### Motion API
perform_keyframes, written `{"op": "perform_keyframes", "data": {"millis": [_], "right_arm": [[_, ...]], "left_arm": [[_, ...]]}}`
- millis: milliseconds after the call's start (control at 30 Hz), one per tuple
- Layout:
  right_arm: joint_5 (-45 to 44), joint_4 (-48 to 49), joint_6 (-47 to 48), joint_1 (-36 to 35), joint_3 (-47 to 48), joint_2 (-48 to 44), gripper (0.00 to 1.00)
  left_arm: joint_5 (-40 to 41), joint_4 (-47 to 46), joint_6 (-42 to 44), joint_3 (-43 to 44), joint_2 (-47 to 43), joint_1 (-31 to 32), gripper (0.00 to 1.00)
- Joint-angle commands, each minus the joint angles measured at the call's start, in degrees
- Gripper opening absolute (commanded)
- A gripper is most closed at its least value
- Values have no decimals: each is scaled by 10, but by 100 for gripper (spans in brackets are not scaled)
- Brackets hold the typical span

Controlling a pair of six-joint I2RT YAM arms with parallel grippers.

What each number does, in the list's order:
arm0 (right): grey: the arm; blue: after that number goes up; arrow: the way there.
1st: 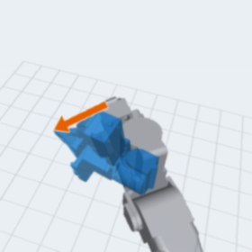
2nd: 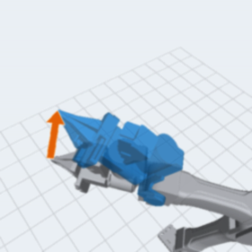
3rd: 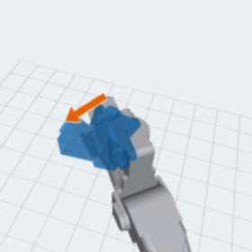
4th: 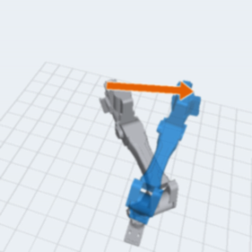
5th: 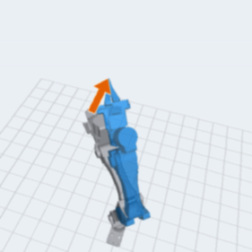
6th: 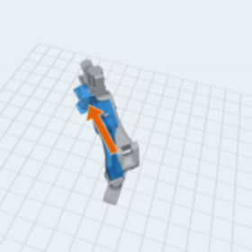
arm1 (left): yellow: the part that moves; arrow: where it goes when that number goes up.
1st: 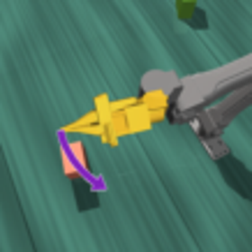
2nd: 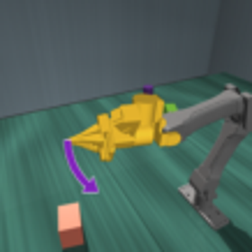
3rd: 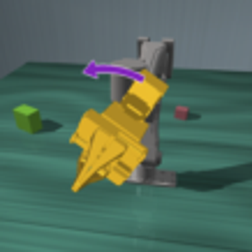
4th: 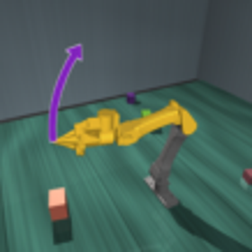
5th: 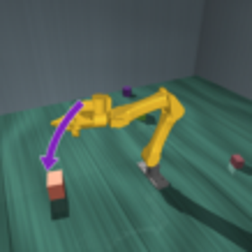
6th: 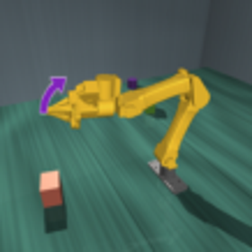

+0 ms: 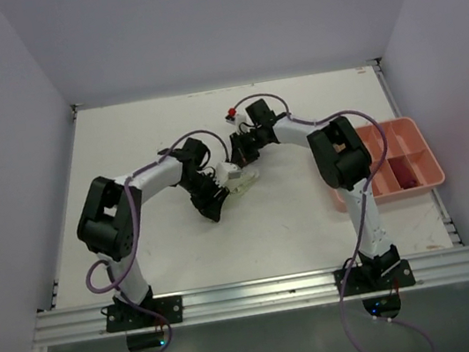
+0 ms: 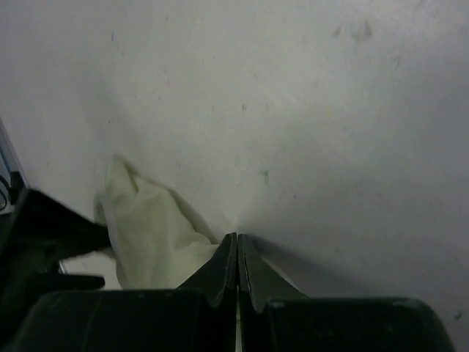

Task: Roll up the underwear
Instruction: Fold the underwear

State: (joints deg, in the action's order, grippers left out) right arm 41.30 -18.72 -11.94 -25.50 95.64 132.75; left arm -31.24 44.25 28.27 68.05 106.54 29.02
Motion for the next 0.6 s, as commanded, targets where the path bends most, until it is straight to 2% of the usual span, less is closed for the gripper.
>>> {"op": "perform_keyframes", "data": {"millis": [0, 133, 233, 367, 567], "right_arm": [[-24, -67, 66, 11, -58, -54, 0], [-18, -94, 68, 15, -112, -108, 0], [14, -115, 51, 14, -151, -136, 2], [60, -147, 60, 11, -185, -190, 2], [2, -142, 87, 21, -164, -196, 2]], "left_arm": [[107, 8, 79, 46, -1, -54, 52], [142, -17, 85, 101, 9, -125, 52], [130, -15, 82, 121, -11, -147, 54], [117, -31, 79, 80, -63, -150, 55], [23, -10, 3, 17, -88, -150, 54]]}}
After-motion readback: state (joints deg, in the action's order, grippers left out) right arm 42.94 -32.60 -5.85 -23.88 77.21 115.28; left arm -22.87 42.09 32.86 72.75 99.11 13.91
